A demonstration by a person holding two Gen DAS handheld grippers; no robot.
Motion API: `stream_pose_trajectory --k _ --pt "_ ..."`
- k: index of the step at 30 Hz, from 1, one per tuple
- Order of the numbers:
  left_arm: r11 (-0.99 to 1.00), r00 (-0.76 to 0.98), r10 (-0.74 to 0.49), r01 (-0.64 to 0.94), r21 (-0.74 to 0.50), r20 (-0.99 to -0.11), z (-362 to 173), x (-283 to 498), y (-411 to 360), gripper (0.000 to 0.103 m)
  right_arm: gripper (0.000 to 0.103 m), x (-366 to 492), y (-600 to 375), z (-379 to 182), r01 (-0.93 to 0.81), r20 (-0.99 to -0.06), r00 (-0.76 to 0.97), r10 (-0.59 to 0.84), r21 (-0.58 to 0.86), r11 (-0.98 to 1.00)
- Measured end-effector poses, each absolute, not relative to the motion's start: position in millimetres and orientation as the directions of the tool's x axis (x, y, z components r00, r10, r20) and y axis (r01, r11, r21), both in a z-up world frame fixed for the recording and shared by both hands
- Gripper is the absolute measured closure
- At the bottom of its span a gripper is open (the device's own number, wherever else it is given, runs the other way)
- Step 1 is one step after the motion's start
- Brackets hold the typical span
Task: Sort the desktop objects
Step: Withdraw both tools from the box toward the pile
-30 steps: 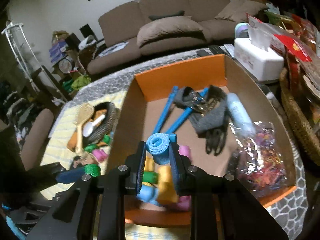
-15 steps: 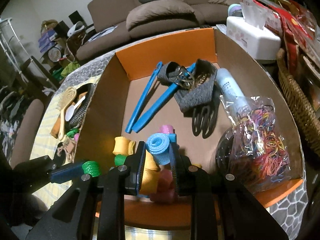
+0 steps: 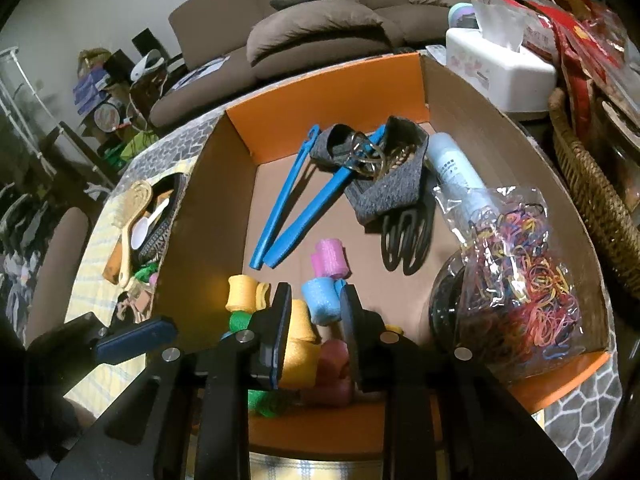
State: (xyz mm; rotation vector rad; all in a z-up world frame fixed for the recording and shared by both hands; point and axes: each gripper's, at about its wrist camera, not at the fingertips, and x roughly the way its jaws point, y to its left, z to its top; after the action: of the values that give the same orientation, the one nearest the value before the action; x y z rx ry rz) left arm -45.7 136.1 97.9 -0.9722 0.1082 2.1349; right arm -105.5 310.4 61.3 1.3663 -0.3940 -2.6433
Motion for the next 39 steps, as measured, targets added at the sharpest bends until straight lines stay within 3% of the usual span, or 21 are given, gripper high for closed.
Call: stream_pose_trajectory --k 2,5,9,13,39 --pt "-0.707 -0.421 0.617 -0.668 -0.233 -0.665 101 -47 132 0.048 0.068 -105 311 64 0.003 -0.773 -0.587 -0.24 0.294 -0.956" --pt "-0.721 -0.443 0.625 -0.644 -0.257 -0.643 107 -50 121 0.032 0.058 -103 310 67 0.001 -0.766 -0.599 -0.232 0.289 -0.957" --pt "-0.742 -0.473 0.621 -0.613 -0.272 -0.625 113 -53 107 0.0 0.017 -103 311 72 -0.015 -0.751 -0.622 -0.222 0.295 -0.956" --pt "-0.758 -0.492 0.615 -0.585 -0.289 -0.616 117 -57 90 0.0 0.0 -103 312 77 -0.024 -0.736 -0.643 -0.212 0.296 -0.955" --pt "-0.871 -0.625 0.491 -0.328 -0.366 -0.607 122 -89 -63 0.0 0.001 -118 206 111 0.162 -0.667 -0.682 -0.299 0.261 -0.952"
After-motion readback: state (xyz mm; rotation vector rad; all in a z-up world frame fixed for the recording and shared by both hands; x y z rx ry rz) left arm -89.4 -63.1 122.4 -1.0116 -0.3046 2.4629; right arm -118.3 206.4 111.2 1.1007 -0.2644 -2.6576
